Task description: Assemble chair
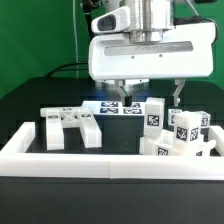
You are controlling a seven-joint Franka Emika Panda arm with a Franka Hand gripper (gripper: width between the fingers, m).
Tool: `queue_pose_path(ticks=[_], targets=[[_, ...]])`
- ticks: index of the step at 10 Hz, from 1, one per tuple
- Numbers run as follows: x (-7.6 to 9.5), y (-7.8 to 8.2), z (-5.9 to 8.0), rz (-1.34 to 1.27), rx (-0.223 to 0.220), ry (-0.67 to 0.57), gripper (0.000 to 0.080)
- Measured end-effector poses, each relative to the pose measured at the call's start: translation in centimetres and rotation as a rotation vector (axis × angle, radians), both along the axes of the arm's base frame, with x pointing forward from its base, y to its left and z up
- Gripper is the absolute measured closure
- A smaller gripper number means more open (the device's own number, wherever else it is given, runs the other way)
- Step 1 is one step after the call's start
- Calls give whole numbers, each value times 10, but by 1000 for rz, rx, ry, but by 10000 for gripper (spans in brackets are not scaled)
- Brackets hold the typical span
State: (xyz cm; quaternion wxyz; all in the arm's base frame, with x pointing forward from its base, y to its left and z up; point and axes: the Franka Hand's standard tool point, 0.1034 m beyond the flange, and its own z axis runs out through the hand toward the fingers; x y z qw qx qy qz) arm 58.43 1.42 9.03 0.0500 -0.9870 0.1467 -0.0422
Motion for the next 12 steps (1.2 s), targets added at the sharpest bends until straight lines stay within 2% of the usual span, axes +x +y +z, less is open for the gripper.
queue_pose_path(ticks=[1, 2, 5, 7, 11, 12], targets=[[-5, 1, -2, 15, 36, 106, 150], [4, -2, -2, 11, 22, 76, 150], [3, -2, -4, 13, 21, 80, 181], [3, -2, -4, 12, 21, 80, 513], [3, -2, -4, -16, 23, 83, 511], [3, -3, -4, -166, 29, 88, 511]])
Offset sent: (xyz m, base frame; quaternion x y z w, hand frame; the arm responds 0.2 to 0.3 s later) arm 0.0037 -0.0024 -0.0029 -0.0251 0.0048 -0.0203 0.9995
